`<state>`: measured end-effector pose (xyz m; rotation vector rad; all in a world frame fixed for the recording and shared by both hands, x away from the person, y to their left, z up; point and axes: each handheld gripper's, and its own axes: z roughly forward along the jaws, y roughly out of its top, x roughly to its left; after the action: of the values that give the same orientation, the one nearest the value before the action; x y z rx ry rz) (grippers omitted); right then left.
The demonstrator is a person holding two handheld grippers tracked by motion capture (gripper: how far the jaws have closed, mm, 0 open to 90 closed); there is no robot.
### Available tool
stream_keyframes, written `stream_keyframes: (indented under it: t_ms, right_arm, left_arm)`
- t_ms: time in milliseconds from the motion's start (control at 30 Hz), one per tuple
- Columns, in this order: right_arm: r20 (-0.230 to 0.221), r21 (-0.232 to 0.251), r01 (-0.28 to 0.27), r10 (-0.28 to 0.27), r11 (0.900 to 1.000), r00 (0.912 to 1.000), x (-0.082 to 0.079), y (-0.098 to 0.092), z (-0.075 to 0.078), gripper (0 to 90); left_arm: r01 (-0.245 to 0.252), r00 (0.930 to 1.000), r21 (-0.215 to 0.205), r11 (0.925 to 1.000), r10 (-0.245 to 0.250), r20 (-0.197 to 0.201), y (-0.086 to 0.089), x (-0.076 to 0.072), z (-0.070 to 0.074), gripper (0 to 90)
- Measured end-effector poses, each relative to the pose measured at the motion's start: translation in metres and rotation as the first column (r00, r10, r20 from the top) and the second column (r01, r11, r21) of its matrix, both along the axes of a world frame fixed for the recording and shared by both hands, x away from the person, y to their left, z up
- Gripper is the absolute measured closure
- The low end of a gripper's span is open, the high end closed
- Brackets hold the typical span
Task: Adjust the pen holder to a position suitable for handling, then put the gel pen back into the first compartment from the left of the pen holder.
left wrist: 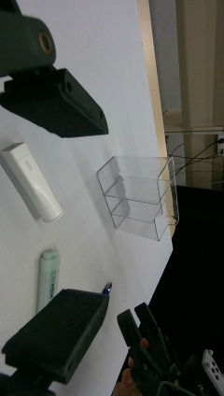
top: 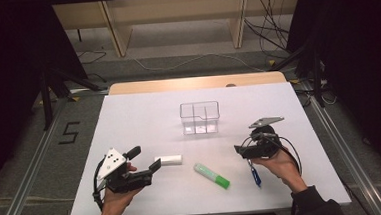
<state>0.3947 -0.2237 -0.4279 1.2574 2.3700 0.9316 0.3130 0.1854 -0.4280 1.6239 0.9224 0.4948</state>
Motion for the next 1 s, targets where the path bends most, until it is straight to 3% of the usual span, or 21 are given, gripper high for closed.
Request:
stream_keyframes:
  t_ms: [467, 1000]
  right_arm:
    - [-0.072, -0.035, -0.032, 0.029, 0.999, 0.9969, -0.007, -0.001, -0.007, 20.7]
    - [-0.143, -0.058, -0.076, 0.067, 0.995, 0.9874, -0.012, -0.002, -0.012, 26.7]
  left_arm:
    - [-0.002, 1.0000, -0.001, 1.0000, 0.002, 0.001, 0.001, 0.000, 0.000, 15.0]
    - [0.004, 1.0000, 0.009, 1.0000, -0.004, 0.004, 0.000, -0.001, 0.000, 15.0]
